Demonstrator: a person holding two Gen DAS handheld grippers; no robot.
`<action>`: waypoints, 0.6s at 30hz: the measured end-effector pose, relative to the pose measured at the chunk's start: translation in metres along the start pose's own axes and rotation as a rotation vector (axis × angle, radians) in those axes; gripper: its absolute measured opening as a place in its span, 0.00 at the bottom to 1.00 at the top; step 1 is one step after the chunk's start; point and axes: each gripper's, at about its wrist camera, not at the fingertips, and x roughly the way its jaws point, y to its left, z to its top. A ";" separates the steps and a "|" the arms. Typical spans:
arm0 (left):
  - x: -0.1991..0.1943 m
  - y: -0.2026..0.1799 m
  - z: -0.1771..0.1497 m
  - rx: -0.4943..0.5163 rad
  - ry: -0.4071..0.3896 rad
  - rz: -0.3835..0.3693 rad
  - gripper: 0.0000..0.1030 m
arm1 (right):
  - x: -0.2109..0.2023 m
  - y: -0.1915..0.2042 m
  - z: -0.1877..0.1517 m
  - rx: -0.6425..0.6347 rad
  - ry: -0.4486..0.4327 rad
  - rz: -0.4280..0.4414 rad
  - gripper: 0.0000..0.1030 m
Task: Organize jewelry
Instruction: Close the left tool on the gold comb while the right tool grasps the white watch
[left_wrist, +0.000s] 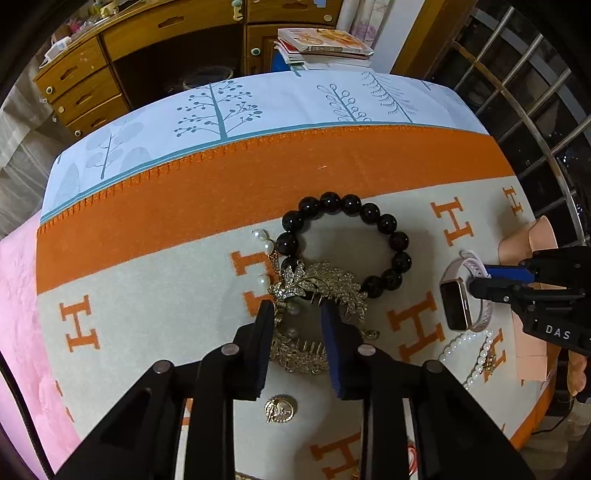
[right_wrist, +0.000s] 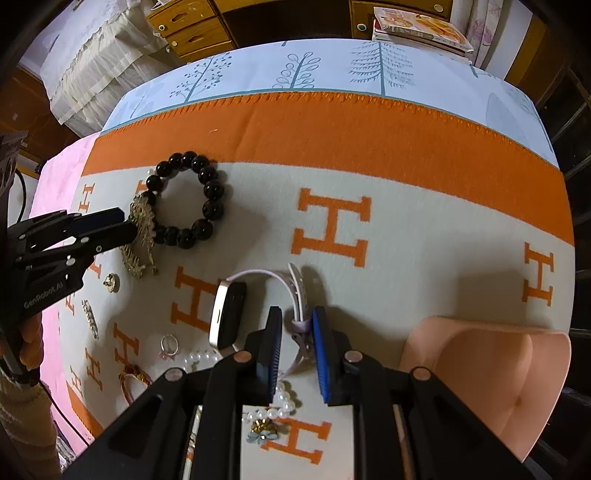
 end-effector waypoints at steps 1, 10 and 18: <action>0.000 -0.001 -0.001 0.007 0.002 0.004 0.23 | -0.001 0.000 -0.001 0.000 -0.001 0.003 0.16; 0.003 0.019 -0.008 -0.037 0.020 0.004 0.17 | -0.009 0.001 -0.010 -0.004 -0.019 0.010 0.16; 0.004 0.021 -0.004 -0.033 0.017 0.003 0.17 | -0.005 -0.002 -0.013 0.013 -0.007 0.009 0.16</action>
